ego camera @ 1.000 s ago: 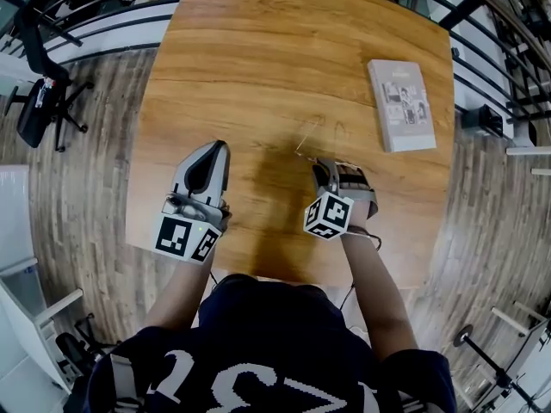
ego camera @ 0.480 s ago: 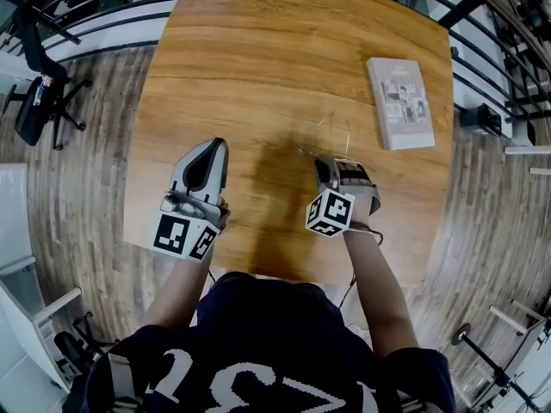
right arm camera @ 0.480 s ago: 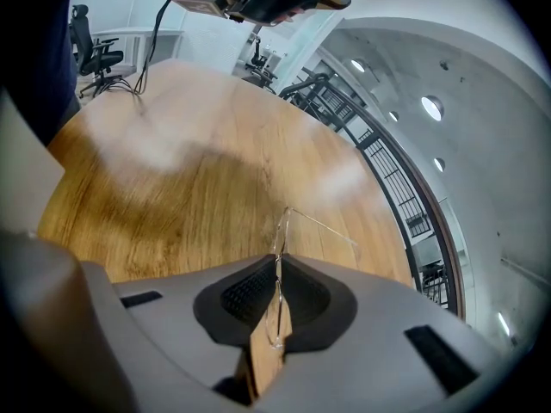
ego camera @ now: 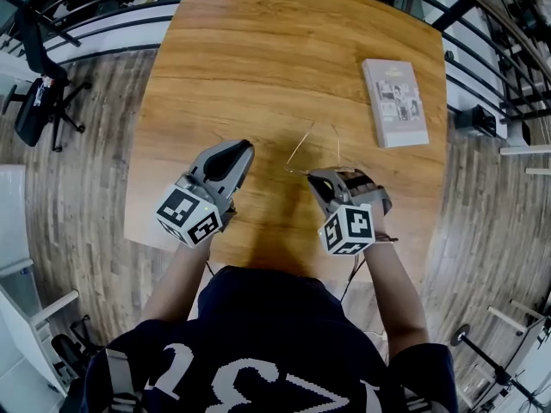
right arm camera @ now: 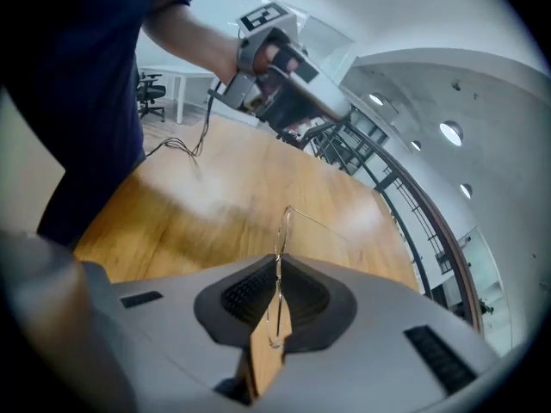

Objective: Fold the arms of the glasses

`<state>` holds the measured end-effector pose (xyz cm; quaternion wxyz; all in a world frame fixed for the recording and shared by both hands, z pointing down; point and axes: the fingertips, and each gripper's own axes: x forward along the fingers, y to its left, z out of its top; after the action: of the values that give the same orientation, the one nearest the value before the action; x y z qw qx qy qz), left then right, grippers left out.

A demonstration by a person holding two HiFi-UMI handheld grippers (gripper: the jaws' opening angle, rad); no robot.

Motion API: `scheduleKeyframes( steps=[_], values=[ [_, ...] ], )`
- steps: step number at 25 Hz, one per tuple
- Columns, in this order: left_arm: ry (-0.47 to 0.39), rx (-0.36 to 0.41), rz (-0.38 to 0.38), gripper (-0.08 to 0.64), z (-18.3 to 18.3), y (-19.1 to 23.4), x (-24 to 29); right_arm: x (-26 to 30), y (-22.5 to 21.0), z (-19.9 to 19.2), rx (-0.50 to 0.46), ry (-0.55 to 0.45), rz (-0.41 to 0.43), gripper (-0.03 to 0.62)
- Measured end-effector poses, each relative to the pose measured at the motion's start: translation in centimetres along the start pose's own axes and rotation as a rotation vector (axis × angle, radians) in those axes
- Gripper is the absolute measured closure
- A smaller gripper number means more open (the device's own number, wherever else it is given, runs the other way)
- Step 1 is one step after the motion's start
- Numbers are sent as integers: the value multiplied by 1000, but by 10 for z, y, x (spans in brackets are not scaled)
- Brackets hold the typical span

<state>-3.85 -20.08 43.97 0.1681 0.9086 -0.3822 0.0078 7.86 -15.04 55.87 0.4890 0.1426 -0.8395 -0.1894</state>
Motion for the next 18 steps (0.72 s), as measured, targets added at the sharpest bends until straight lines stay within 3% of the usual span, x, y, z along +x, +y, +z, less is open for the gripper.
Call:
scheduleKeyframes(
  steps=[2, 3, 5, 12, 15, 18],
  values=[
    [60, -37, -44, 508, -11, -7, 8, -17, 3, 15, -48, -29, 10, 555],
    [90, -47, -65, 415, -16, -11, 11, -24, 4, 22, -70, -38, 10, 555],
    [134, -63, -107, 362, -22, -20, 16, -37, 5, 33, -104, -46, 5, 555],
    [232, -160, -301, 360, -37, -57, 27, -57, 12, 51, -215, -36, 8, 555],
    [259, -169, -313, 364, -41, -57, 29, -61, 17, 59, -239, -44, 19, 555],
    [255, -167, -319, 447, -37, -54, 27, -60, 19, 66, -247, -54, 23, 555]
  ],
)
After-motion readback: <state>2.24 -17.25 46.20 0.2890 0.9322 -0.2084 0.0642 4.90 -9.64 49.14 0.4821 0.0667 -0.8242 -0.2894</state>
